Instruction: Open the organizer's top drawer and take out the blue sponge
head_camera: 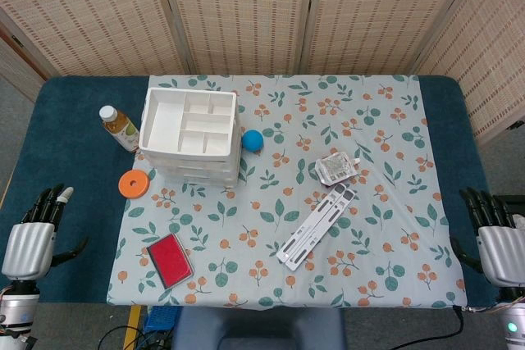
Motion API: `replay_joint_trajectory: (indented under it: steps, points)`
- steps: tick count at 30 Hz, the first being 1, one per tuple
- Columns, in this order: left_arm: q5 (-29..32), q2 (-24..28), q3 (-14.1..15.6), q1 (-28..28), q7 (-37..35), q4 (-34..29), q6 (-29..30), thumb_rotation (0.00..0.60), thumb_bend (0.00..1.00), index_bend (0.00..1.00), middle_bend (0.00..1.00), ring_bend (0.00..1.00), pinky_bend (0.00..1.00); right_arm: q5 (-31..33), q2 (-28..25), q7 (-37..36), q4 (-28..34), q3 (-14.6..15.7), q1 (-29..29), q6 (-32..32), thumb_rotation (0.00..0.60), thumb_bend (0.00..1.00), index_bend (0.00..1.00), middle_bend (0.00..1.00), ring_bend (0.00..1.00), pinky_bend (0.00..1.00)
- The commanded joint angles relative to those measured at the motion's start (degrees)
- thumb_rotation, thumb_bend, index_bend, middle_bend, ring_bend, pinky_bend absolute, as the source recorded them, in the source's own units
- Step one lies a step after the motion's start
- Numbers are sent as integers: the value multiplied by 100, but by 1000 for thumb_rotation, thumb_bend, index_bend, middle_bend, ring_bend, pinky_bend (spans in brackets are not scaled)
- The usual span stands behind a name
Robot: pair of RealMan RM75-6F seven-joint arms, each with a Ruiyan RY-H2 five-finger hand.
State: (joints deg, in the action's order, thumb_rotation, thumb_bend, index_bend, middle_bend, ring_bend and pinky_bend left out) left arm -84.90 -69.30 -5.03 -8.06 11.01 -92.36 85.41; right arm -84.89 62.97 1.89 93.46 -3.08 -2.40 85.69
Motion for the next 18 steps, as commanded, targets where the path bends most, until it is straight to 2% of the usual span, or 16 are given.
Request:
replay_joint_trajectory:
  steps: [1, 12, 18]
  points:
    - [81, 88, 61, 5, 90, -93, -133, 600, 214, 91, 75, 75, 291, -6, 20, -25, -31, -11, -2, 7, 600, 369, 0, 37, 0, 23]
    - [83, 160, 78, 54, 46, -193, -55, 600, 214, 104, 80, 78, 292, -91, 20, -105, -78, -10, 23, 85, 600, 369, 0, 37, 0, 23]
    - [-5, 88, 21, -69, -204, -159, -132, 600, 214, 149, 115, 136, 293, -107, -10, -117, -49, -44, 30, 139, 600, 369, 0, 37, 0, 23]
